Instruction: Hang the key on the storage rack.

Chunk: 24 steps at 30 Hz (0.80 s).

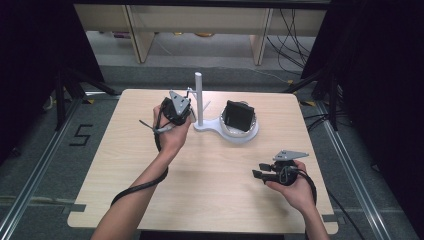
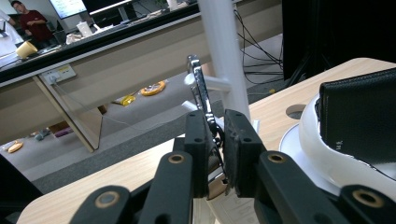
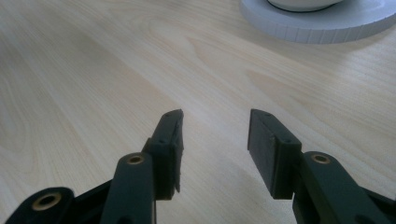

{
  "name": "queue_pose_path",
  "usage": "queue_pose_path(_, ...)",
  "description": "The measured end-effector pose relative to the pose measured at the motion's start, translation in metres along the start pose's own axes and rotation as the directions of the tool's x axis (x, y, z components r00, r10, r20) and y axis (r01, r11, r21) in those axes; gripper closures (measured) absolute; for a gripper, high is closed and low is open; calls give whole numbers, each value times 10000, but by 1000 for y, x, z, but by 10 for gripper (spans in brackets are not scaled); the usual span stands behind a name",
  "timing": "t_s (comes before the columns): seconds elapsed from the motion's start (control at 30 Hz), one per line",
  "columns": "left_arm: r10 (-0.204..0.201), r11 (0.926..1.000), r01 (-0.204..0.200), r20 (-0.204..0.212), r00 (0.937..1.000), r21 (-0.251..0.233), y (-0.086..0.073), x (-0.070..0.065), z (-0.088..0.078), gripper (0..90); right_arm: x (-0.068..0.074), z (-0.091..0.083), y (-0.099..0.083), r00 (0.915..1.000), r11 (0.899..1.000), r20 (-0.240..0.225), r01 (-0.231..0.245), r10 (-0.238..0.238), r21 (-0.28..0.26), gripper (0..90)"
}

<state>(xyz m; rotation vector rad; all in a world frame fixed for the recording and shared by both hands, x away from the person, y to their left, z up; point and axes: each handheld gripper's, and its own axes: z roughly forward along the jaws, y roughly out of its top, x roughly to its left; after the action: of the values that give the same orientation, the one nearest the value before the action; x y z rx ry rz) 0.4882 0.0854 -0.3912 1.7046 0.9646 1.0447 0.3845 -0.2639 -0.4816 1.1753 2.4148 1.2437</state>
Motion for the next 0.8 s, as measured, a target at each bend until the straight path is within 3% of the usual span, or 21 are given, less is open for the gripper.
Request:
queue_pose_path(0.13, -33, 10000, 34, 245, 9997, -76, 0, -2, 0, 780, -1, -2, 0, 9998, 9999, 198, 102, -104, 67, 561)
queue_pose_path(0.2, -314, 9994, 319, 407, 9987, -112, 0, -3, 0, 762, 1, -1, 0, 9998, 9998, 37, -190, 189, 90, 560)
queue_pose_path(0.33, -576, 9983, 582, 724, 9957, -59, -3, 1, -1, 734, -1, -3, -1, 9998, 10000, 180, -26, 26, 35, 559)
queue_pose_path(0.43, -977, 9951, 961, 932, 9908, 212, -9, 5, -5, 690, -2, -3, -1, 9999, 9999, 114, -109, 109, 21, 559)
queue_pose_path(0.53, -885, 9960, 860, 1412, 9860, 238, -15, 13, -10, 608, -2, -4, -2, 9998, 9999, 133, -152, 152, 28, 558)
queue_pose_path(0.7, -985, 9948, 898, 2283, 9686, 482, -37, 31, -31, 461, -4, -4, -3, 9996, 9998, 218, -192, 192, 5, 557)
queue_pose_path(0.8, -1105, 9929, 970, 2302, 9668, 693, -60, 41, -47, 403, -5, -3, -6, 9993, 9994, 190, -305, 308, -131, 556)
